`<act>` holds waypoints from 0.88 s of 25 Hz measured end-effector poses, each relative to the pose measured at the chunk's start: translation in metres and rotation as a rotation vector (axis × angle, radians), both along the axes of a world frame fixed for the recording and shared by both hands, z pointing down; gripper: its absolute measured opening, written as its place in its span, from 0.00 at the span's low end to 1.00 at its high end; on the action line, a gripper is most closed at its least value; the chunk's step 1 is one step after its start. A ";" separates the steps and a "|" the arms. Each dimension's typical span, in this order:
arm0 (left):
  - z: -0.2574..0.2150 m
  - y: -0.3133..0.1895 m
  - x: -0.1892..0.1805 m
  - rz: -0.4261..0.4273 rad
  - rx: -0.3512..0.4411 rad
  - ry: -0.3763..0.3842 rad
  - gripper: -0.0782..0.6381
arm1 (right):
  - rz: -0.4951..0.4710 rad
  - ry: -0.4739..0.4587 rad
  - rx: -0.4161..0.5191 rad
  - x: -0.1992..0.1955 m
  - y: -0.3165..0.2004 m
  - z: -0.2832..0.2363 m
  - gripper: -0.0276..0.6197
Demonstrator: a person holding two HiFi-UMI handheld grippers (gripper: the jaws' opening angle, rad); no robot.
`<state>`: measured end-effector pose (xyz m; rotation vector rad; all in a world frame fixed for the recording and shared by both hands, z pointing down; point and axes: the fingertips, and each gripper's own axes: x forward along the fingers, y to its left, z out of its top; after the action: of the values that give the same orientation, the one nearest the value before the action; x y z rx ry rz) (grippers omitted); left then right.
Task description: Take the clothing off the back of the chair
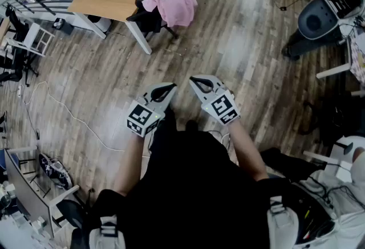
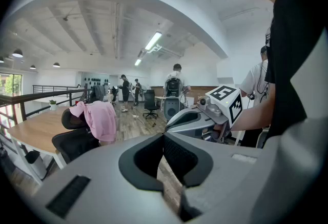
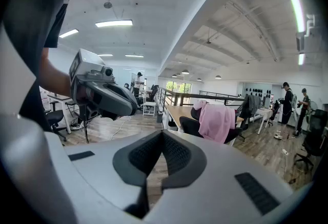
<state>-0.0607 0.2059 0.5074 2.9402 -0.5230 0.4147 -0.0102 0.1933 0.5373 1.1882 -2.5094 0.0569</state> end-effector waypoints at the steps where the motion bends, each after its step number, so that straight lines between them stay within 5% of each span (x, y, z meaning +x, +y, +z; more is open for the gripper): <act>1: 0.000 0.000 0.002 -0.001 0.000 0.000 0.11 | -0.001 0.000 0.002 0.001 -0.001 0.001 0.04; 22: 0.007 0.003 -0.013 -0.037 -0.018 0.018 0.11 | 0.036 -0.058 -0.054 0.000 0.007 0.011 0.04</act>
<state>-0.0732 0.2088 0.5139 2.9093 -0.5671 0.3870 -0.0102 0.2000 0.5486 1.2264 -2.5200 0.1699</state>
